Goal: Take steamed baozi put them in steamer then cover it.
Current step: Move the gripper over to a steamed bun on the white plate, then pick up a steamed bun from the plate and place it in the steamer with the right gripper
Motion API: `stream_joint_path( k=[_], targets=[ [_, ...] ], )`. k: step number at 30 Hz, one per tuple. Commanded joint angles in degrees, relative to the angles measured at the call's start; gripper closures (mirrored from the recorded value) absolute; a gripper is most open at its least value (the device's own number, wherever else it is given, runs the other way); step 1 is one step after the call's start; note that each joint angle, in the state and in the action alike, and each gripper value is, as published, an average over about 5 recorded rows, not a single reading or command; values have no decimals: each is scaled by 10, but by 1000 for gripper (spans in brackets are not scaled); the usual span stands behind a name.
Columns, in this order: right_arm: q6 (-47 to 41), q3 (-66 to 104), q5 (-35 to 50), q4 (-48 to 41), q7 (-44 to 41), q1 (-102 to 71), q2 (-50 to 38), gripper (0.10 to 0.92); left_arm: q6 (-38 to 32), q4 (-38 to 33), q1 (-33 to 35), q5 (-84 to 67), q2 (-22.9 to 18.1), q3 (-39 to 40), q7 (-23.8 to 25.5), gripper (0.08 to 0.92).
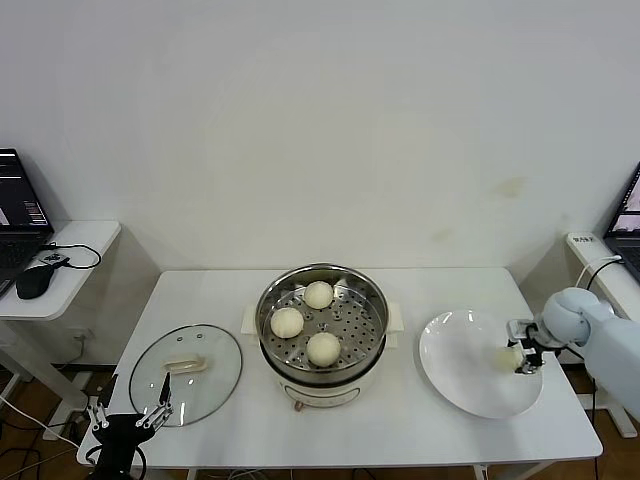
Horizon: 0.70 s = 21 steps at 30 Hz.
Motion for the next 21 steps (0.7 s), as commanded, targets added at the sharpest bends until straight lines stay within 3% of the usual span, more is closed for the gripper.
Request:
stream_joint_path(
  k=[1,12,21],
  targets=[
    [-7,-17,22,22,-5,35,-11,442,0,-3,1,0,0,0,0,177],
    [-61,-211,166,132,-14,298,-50,431,-1,-8,1,1,-1,4,0,177],
    [-136,-387,324,193,10,539,35,423,-1,-9,-3,2,-3,9,-1,177]
  ],
)
